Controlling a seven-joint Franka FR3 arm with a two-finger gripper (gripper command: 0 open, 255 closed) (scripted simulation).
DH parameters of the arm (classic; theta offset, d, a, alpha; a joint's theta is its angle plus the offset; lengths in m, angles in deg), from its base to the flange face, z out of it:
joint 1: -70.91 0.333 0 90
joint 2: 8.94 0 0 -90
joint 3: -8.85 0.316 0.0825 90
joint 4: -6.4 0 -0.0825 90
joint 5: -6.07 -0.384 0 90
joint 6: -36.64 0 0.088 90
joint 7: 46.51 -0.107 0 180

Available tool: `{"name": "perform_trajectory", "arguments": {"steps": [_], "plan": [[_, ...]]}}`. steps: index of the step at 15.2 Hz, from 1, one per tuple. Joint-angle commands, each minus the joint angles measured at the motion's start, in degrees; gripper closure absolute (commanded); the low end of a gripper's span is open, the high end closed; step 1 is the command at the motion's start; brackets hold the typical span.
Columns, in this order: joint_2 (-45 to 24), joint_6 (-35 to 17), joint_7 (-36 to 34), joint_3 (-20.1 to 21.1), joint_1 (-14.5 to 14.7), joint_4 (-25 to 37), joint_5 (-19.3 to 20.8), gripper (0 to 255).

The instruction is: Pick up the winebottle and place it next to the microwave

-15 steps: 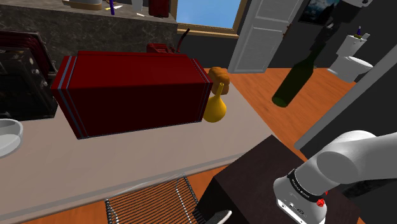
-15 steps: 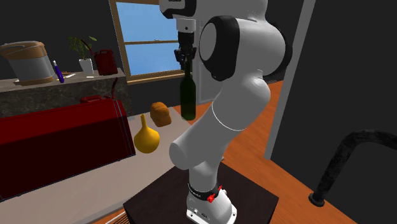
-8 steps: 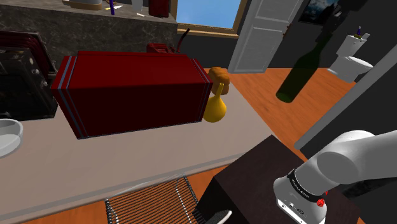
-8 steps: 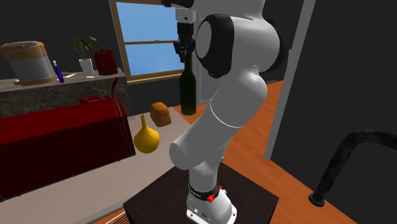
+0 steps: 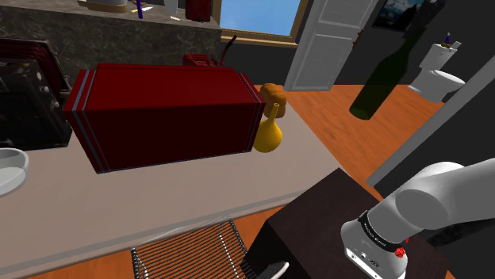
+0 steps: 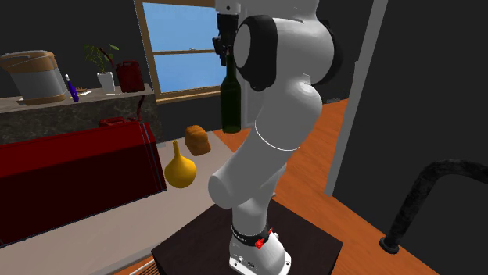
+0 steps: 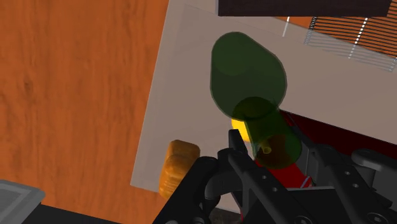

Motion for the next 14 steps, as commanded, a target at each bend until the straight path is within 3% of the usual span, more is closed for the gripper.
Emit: {"name": "perform_trajectory", "arguments": {"steps": [1,14], "plan": [[0.24,0.42,-1.47,1.23,0.28,0.03,-0.28,255],[-0.18,0.15,-20.48,16.09,4.27,-1.33,-5.0,255]]}}
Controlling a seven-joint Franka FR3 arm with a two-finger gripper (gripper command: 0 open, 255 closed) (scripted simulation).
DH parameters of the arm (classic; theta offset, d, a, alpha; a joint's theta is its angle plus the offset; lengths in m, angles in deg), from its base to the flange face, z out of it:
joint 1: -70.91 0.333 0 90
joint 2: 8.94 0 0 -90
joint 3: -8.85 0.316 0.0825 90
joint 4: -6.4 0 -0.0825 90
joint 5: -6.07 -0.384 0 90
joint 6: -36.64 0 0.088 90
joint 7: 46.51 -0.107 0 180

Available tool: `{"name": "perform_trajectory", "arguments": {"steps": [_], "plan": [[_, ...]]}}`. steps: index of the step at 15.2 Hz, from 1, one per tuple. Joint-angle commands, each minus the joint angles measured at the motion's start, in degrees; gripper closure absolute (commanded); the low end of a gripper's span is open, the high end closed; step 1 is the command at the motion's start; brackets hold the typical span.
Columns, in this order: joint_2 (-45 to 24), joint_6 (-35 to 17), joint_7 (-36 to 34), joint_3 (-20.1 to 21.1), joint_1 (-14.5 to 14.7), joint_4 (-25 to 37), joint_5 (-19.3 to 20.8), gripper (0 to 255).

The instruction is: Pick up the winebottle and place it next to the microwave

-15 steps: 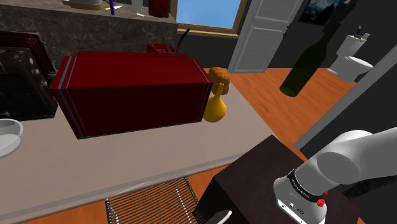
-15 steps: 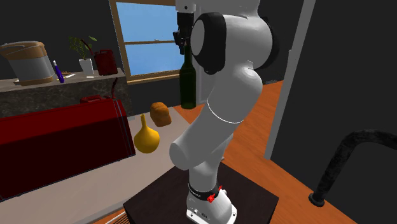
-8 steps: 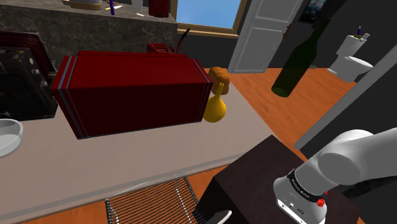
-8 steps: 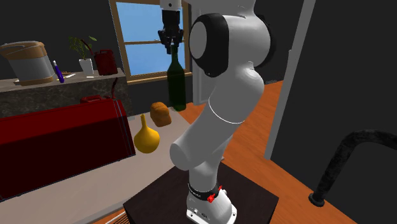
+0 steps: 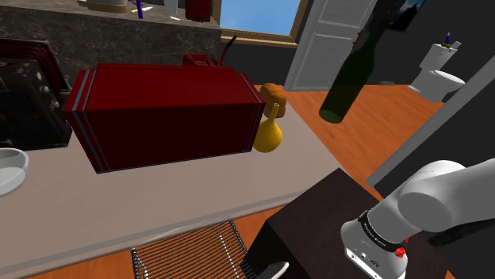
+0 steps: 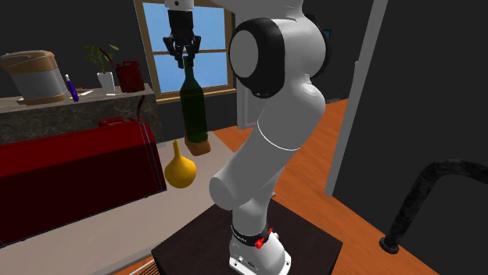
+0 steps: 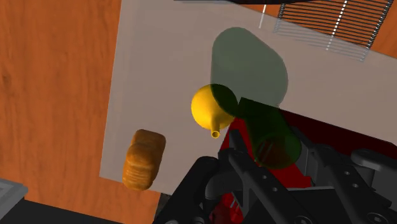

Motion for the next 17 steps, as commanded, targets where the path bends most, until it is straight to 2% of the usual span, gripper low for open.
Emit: {"name": "perform_trajectory", "arguments": {"steps": [1,9,17], "plan": [[-1.26,-0.05,-3.13,2.33,0.73,1.05,-0.83,255],[-7.15,-0.22,-14.39,10.73,3.51,6.38,-2.87,255],[-17.25,0.7,-25.88,18.99,6.78,16.91,-2.17,255]]}}
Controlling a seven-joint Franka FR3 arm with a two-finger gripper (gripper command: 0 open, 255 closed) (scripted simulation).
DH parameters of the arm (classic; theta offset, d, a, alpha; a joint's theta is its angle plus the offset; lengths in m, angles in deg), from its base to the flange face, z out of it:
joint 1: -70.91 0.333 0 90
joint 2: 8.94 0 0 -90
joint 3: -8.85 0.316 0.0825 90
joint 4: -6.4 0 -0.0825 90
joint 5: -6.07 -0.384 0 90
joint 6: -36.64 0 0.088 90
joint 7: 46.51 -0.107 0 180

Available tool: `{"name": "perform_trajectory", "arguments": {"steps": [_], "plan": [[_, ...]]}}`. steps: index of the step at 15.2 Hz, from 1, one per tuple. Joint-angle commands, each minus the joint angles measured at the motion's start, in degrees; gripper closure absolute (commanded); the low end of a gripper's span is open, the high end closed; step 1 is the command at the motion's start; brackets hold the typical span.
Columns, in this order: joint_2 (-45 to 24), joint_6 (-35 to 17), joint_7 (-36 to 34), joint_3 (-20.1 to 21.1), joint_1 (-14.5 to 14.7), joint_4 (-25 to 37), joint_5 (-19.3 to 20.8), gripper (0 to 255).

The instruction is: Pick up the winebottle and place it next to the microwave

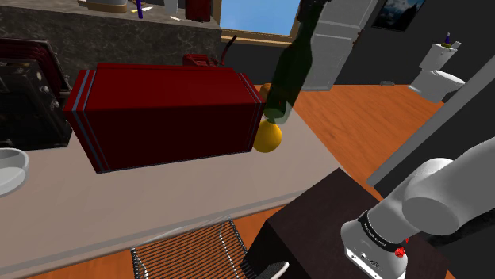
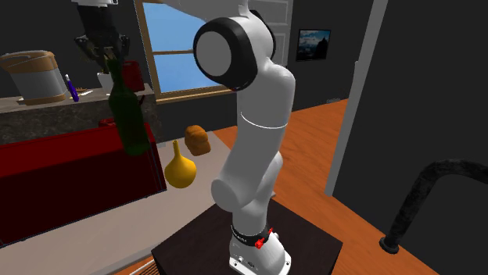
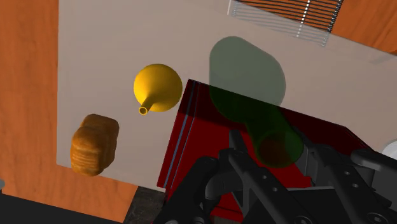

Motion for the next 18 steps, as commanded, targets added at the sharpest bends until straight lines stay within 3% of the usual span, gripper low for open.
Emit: {"name": "perform_trajectory", "arguments": {"steps": [1,6,18], "plan": [[-2.8,0.65,-2.98,2.01,0.98,3.3,0.6,255],[-12.46,3.14,-10.46,7.03,4.5,14.49,4.04,255],[-5.86,-8.53,-9.67,5.76,3.63,-3.31,1.55,255]]}}
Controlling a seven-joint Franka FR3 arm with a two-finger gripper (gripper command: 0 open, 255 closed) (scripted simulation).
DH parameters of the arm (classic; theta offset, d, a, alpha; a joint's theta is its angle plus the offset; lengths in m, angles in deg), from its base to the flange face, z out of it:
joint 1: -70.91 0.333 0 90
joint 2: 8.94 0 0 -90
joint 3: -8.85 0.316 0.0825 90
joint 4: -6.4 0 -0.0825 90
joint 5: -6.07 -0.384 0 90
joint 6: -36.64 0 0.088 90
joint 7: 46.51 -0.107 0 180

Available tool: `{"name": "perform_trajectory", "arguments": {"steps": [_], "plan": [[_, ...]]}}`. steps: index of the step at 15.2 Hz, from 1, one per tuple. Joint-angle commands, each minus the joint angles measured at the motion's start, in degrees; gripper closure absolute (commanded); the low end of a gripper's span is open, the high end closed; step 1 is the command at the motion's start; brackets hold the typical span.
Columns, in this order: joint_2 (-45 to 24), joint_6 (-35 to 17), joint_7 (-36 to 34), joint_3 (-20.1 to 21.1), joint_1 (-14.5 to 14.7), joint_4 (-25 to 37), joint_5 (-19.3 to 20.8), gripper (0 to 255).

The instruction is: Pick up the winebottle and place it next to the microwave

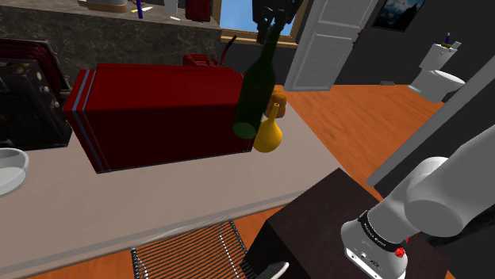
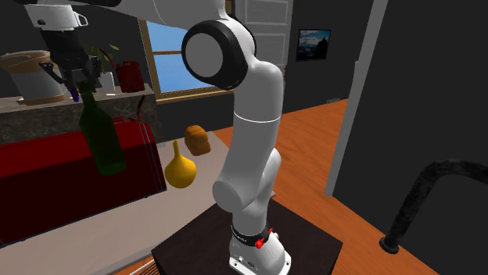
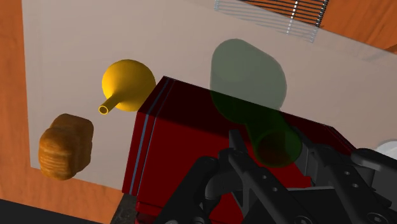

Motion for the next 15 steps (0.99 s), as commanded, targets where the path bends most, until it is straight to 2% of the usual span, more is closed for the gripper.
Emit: {"name": "perform_trajectory", "arguments": {"steps": [1,15], "plan": [[0.91,-1.85,0.13,-0.17,-0.09,-2.63,-0.3,255],[4.33,-13.34,0.22,-0.59,-0.12,-17.35,-1.35,255]]}}
